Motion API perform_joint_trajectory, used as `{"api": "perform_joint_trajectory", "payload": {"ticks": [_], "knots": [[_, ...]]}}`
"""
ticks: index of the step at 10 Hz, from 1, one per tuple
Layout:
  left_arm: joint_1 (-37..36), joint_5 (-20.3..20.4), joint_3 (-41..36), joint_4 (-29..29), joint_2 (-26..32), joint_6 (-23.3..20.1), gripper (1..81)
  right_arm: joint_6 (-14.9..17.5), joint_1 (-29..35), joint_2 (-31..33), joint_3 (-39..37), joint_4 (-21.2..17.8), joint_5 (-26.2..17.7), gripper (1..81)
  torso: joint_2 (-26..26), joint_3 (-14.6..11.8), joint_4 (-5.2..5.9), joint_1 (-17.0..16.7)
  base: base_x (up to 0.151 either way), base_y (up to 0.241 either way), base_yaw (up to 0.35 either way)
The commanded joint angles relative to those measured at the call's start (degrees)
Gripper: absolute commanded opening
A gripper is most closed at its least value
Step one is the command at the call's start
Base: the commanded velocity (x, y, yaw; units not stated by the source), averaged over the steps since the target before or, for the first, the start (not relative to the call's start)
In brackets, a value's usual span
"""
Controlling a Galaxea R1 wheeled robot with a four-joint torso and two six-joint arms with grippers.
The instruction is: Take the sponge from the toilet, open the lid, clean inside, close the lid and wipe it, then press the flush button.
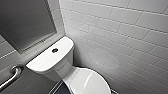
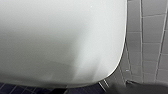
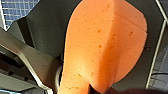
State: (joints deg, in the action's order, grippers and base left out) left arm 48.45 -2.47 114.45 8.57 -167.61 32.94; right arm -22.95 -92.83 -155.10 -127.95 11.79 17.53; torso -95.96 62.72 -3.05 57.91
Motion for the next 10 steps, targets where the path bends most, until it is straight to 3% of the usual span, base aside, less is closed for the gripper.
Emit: {"api": "perform_joint_trajectory", "payload": {"ticks": [1,3,10], "knots": [[-5.4,1.0,-1.3,-0.5,-0.8,1.7,81.1,-0.1,-1.1,1.1,0.6,0.8,-3.7,1.0,0.0,0.0,0.0,0.0,0.0,0.0,0.0],[-5.8,3.3,-2.4,-0.5,0.3,3.4,81.1,-0.1,-1.1,0.7,0.5,1.0,-3.8,1.0,0.0,0.0,0.0,0.0,0.0,0.0,0.0],[-6.7,4.2,-5.2,-0.6,0.9,5.2,81.1,0.0,-0.3,0.6,0.8,1.1,-3.9,1.0,0.0,0.0,0.0,0.0,0.0,0.0,0.0]]}}
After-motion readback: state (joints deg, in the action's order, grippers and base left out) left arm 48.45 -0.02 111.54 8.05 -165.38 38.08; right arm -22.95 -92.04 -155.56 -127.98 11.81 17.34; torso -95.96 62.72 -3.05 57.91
